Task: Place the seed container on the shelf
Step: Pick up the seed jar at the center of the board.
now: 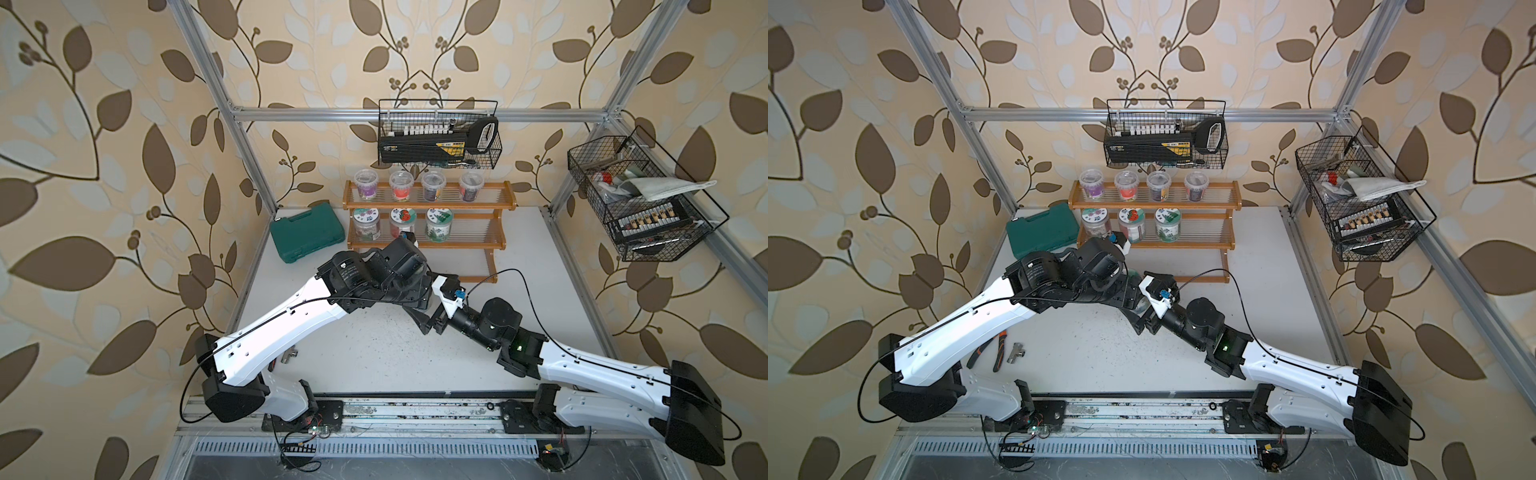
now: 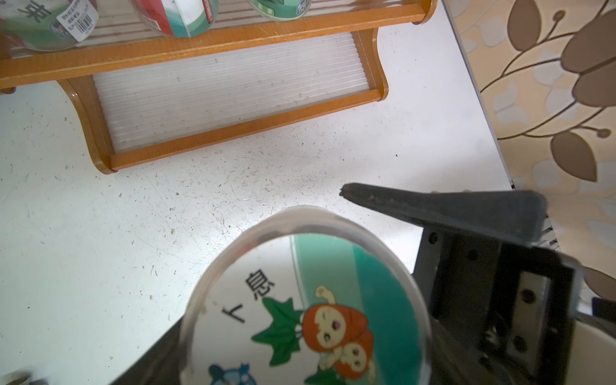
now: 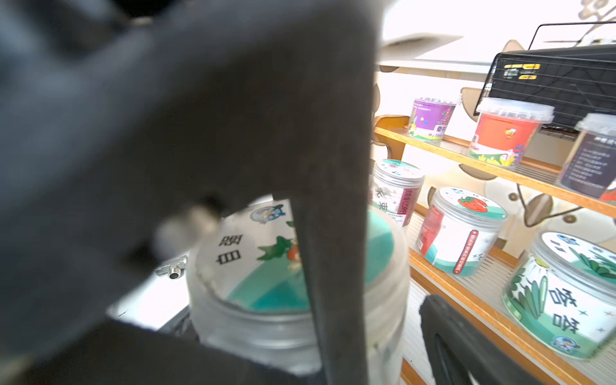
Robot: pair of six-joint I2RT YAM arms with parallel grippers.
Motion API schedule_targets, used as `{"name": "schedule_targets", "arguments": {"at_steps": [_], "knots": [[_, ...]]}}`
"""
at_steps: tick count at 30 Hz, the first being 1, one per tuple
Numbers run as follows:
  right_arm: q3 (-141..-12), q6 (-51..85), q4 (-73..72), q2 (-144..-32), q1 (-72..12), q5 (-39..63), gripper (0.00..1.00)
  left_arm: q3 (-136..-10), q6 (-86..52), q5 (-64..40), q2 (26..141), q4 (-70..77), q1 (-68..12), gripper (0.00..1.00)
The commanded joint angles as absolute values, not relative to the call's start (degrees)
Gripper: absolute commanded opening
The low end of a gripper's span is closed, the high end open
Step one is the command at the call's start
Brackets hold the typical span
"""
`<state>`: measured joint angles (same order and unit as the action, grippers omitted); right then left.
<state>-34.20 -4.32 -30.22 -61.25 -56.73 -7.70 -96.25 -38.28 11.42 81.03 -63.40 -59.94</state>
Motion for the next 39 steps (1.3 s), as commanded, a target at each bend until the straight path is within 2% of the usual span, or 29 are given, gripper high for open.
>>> {"name": "schedule_targets", "arguments": {"at_steps": [1, 8, 12, 14, 15, 24, 32, 39], "knots": [[-35.07, -3.68, -31.33, -61.17, -57.02, -10.87, 0.93, -96.35, -38.49, 10.95, 79.62, -60.83, -59.85, 0.62], [-34.84, -4.91, -31.37, -60.39, -57.04, -9.57, 0.60, -95.67, -37.53, 10.54, 79.20, -59.78, -59.88, 0.68], [-34.40, -5.27, -31.53, -60.03, -56.96, -8.76, 0.49, -95.14, -36.98, 10.97, 78.49, -59.29, -59.78, 0.89], [-34.10, -5.21, -32.00, -59.86, -56.96, -8.46, 0.48, -94.88, -36.74, 11.11, 77.69, -58.74, -59.83, 0.98], [-33.84, -5.21, -32.34, -59.86, -57.03, -8.35, 0.48, -94.76, -36.57, 11.34, 77.24, -58.43, -59.77, 0.98], [-31.74, -5.80, -35.23, -59.29, -57.04, -10.47, 0.50, -93.78, -35.57, 19.13, 70.51, -57.94, -59.67, 0.98], [-26.32, -5.77, -50.98, -60.28, -56.01, -18.54, 0.53, -86.78, -35.73, 26.09, 60.42, -54.18, -59.58, 0.98], [-24.37, -4.26, -59.12, -62.11, -51.09, -20.96, 0.54, -84.46, -35.95, 27.59, 57.74, -54.49, -59.50, 0.98]]}}
